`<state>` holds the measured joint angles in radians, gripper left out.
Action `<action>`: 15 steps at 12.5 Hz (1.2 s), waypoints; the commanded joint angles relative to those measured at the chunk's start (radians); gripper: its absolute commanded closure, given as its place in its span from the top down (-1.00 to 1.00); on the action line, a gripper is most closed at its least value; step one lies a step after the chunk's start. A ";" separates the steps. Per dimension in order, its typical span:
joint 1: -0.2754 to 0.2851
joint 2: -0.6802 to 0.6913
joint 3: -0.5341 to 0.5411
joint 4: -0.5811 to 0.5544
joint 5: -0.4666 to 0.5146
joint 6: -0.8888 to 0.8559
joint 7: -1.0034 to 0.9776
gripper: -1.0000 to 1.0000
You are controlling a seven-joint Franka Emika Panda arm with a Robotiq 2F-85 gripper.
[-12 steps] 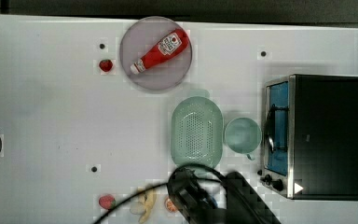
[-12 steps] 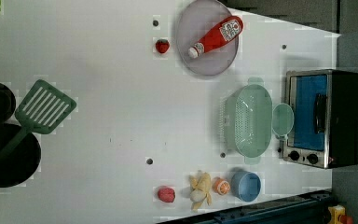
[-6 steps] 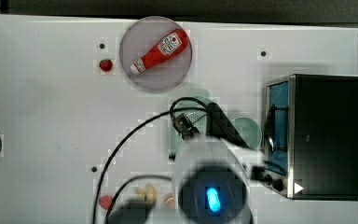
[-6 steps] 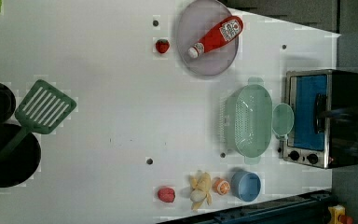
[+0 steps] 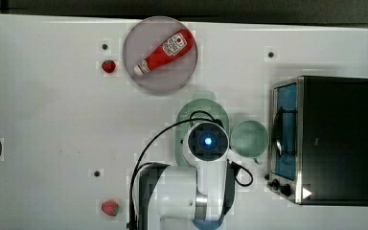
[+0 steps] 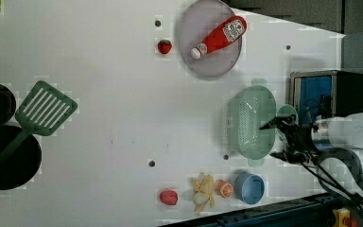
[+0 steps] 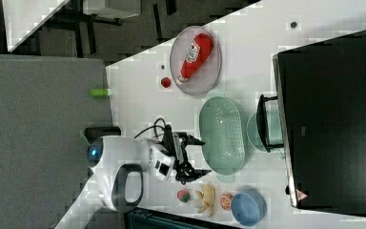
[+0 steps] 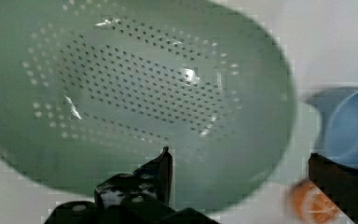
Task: Drag strainer right to left.
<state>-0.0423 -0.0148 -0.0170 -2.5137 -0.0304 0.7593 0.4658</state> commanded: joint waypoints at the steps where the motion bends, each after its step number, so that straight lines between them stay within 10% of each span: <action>1: 0.021 0.084 0.005 0.031 -0.017 0.187 0.202 1.00; 15: 0.153 0.345 0.025 0.038 -0.016 0.438 0.446 1.00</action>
<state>0.0910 0.3279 0.0060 -2.4688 -0.0580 1.1865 0.8486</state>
